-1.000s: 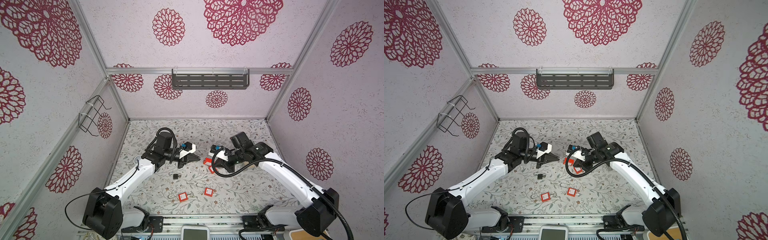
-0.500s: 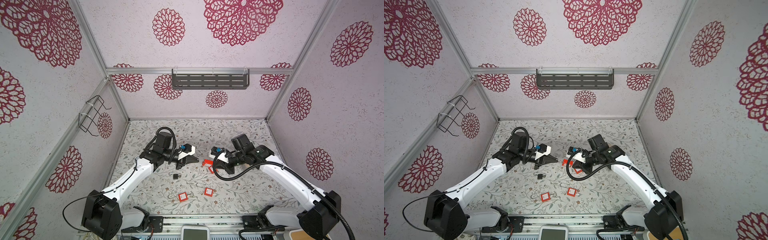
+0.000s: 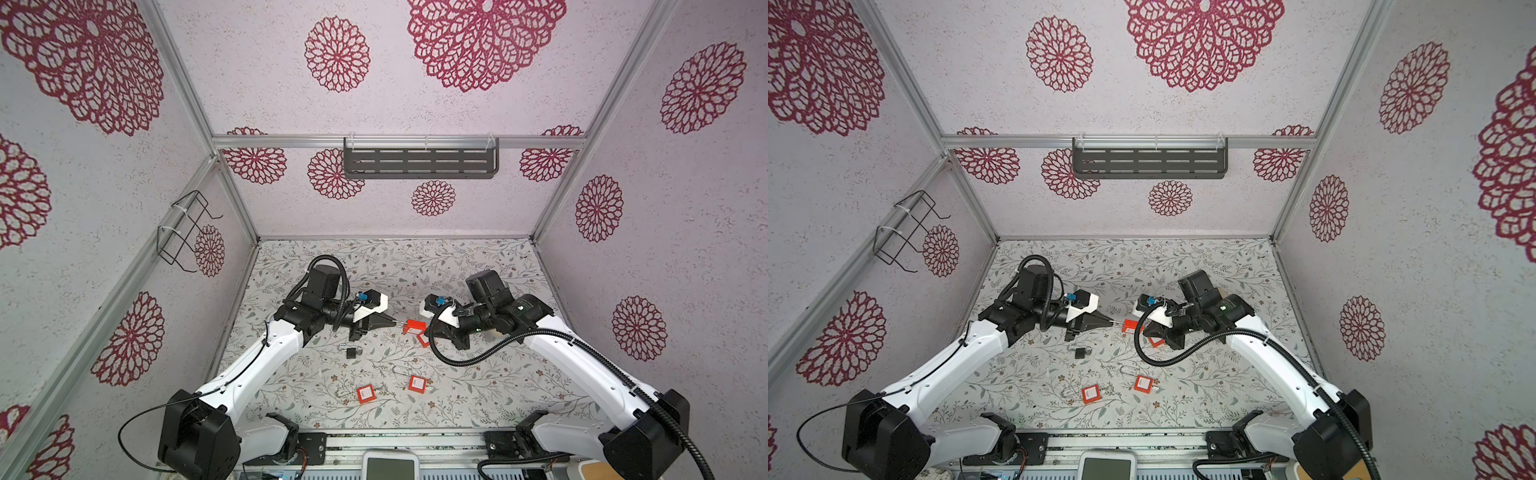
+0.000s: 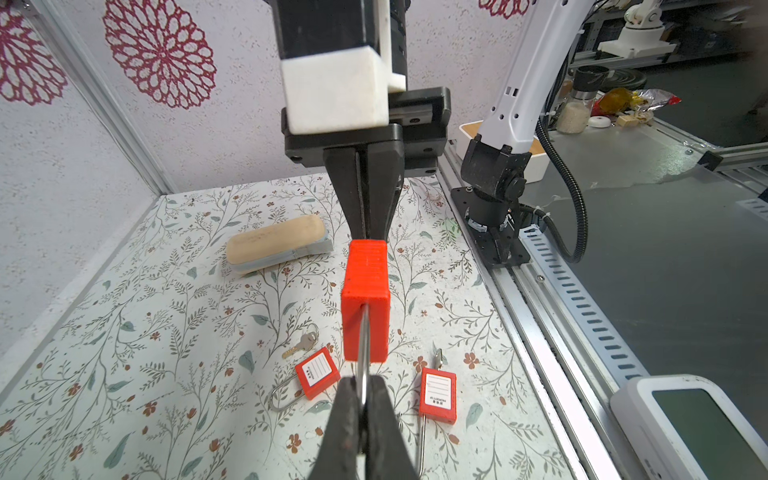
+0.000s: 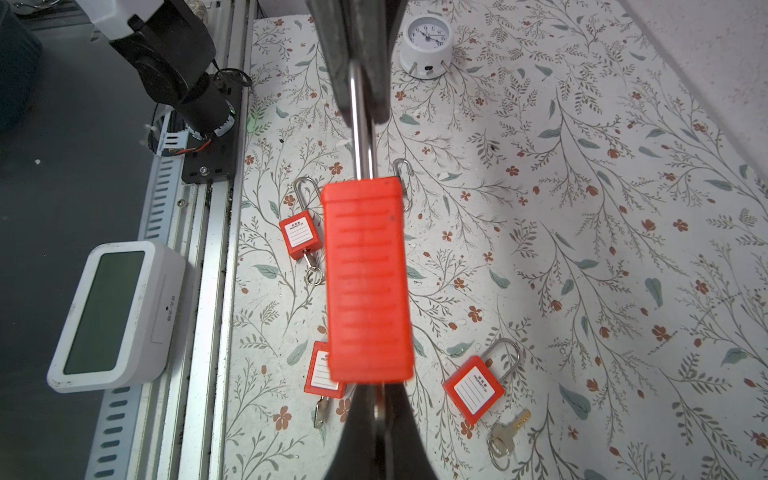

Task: Lock with the key

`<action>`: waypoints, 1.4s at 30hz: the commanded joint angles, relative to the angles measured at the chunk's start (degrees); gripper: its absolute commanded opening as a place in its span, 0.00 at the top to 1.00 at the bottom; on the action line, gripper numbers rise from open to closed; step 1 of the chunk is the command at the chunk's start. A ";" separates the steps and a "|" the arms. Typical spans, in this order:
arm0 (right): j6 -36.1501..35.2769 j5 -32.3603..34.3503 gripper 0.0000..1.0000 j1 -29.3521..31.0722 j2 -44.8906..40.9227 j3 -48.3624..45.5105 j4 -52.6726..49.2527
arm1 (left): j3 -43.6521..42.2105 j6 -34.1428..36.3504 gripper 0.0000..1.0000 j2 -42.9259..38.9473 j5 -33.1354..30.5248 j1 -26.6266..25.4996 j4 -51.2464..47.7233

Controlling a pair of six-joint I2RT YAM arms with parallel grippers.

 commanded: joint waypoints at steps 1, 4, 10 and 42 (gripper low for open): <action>-0.12 5.62 1.00 -2.37 -0.31 1.26 -4.58 | 0.37 1.46 1.00 -1.36 0.37 0.32 -3.36; -0.96 7.11 1.00 -2.06 -0.84 1.11 -3.30 | 1.19 2.08 1.00 -0.49 0.55 -0.18 -4.60; -2.76 11.30 1.00 -0.59 -3.19 -1.32 0.80 | 2.68 1.69 1.00 1.29 2.06 -0.21 -6.05; -3.05 6.02 1.00 -3.77 -1.41 -1.39 -1.68 | 3.40 -4.11 1.00 0.23 -5.63 -2.25 -1.23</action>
